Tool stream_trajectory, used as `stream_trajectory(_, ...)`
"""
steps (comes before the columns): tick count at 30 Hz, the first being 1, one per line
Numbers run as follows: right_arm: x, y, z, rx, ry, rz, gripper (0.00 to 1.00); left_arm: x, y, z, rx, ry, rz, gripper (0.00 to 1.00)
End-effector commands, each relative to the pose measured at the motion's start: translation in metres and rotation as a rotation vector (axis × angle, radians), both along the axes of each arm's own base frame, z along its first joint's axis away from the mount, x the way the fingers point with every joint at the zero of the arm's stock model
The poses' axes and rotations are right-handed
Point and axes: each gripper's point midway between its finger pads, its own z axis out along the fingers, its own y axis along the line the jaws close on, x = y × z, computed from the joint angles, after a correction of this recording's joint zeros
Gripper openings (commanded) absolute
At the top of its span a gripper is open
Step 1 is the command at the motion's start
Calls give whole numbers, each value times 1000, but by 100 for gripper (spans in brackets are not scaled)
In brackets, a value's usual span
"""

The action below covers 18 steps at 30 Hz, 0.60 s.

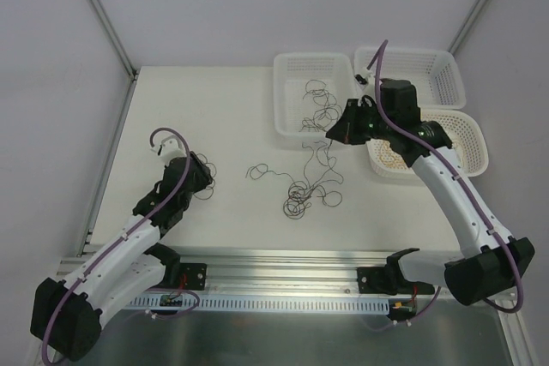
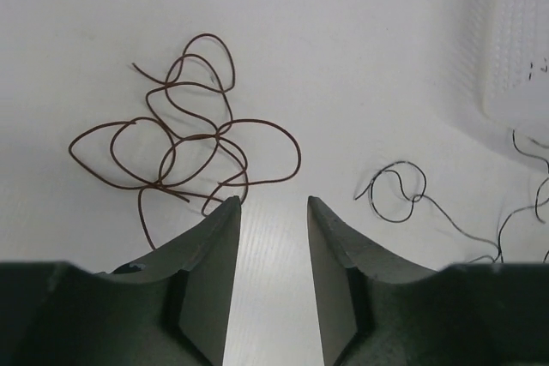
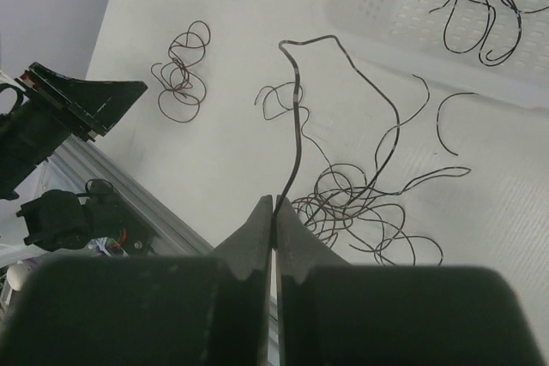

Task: Untangle the cables

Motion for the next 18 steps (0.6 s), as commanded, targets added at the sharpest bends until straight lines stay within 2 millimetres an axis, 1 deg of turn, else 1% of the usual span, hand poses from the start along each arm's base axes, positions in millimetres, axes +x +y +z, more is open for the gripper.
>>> stream_trajectory(1,3,8,9,-13,-90,53,1,1,-23,13,31,12,-186,39)
stream_trajectory(4,5,6,0,-64,-94,44,1,1,-34,15,15,23,-248,48)
stream_trajectory(5,7,4,-4,-92,-110,50,1,0,-42,17,-4,28,-284,56)
stream_trajectory(7,8,8,-13,-121,-107,82,1,0,-51,19,-22,40,-327,64)
stream_trajectory(8,6,11,-17,-127,-102,104,1,0,-54,20,-26,42,-342,74)
stream_trajectory(10,3,22,-24,-144,-103,160,3,0,-56,21,-26,55,-354,83)
stream_trajectory(11,5,27,-35,-168,-90,183,4,3,-58,29,-29,45,-357,86)
stream_trajectory(12,2,36,-39,-197,-107,230,5,1,-56,27,-13,70,-354,92)
stream_trajectory(13,1,39,-45,-219,-98,249,5,3,-55,25,-3,92,-350,95)
stream_trajectory(14,4,45,-60,-253,-71,269,6,7,-56,35,3,85,-350,97)
stream_trajectory(15,3,52,-67,-277,-76,302,6,4,-53,31,22,125,-353,99)
stream_trajectory(16,5,56,-73,-293,-66,315,7,6,-52,28,32,156,-352,99)
stream_trajectory(17,5,60,-79,-306,-60,331,7,12,-53,42,31,147,-354,99)
stream_trajectory(18,7,68,-94,-327,-33,353,8,13,-52,45,36,159,-359,99)
